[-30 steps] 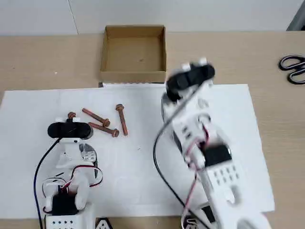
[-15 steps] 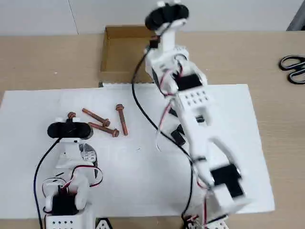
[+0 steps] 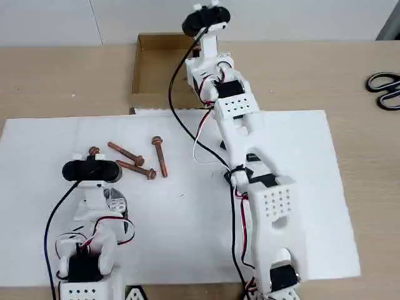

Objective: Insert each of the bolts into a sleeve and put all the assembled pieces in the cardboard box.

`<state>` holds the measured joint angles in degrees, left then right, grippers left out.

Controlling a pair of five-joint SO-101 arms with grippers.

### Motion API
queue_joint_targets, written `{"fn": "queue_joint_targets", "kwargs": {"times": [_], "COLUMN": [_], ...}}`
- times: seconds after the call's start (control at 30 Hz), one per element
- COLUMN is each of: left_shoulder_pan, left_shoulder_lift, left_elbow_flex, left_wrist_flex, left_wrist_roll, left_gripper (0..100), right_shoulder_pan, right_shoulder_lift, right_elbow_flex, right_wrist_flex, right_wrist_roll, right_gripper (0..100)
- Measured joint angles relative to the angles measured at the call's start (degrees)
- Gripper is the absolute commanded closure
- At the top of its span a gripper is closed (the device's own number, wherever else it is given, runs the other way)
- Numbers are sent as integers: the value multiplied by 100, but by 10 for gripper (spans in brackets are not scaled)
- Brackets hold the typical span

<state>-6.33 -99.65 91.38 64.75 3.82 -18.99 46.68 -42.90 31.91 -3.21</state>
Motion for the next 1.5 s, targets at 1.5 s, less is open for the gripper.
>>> {"fn": "queue_joint_targets", "kwargs": {"times": [1.5], "left_shoulder_pan": [0], "left_shoulder_lift": [0], "left_elbow_flex": [0], "left_wrist_flex": [0], "left_wrist_roll": [0], "left_gripper": [994], "right_shoulder_pan": [273], "right_shoulder_lift": [466], "right_elbow_flex": [-5108], "right_wrist_flex": [6585], "right_wrist_roll": [457], "right_gripper": [822]}}
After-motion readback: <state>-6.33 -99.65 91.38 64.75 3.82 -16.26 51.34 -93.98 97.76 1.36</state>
